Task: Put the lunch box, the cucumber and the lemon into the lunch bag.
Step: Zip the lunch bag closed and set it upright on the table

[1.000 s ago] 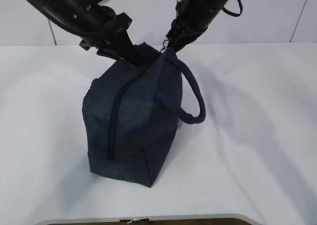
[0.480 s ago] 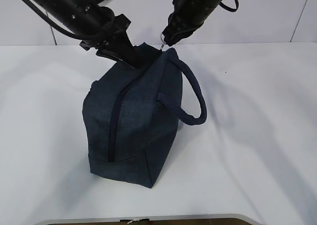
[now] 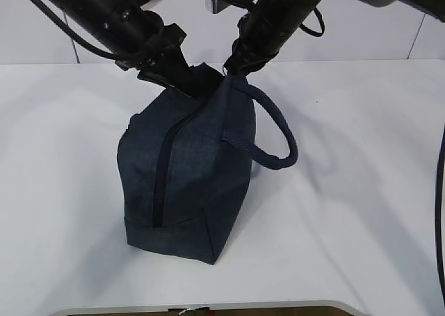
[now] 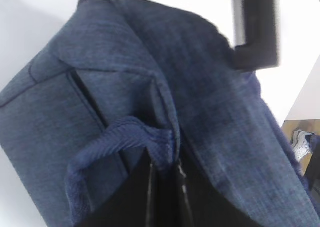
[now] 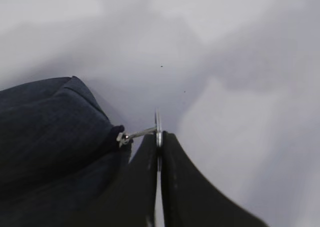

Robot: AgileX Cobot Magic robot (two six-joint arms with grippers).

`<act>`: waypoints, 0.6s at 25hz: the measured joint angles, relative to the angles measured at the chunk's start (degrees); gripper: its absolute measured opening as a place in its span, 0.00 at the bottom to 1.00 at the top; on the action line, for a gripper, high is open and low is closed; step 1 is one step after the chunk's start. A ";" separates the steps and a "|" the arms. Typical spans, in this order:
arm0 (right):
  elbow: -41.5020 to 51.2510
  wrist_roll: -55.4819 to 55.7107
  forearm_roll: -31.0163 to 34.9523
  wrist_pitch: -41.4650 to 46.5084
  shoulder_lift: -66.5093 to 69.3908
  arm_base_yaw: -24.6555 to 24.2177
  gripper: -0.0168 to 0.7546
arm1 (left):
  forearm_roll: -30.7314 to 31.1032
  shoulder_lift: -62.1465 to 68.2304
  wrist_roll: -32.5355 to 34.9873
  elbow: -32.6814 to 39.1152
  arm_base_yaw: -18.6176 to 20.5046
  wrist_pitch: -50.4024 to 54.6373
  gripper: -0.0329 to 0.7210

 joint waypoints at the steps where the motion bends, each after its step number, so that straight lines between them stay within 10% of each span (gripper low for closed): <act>1: 0.00 0.14 0.13 -0.12 0.33 0.00 0.03 | 0.12 0.00 0.02 0.00 -0.14 0.02 0.04; 15: -0.13 1.21 0.25 0.42 1.54 0.00 0.03 | 0.47 0.13 0.48 0.00 -0.14 -0.03 0.04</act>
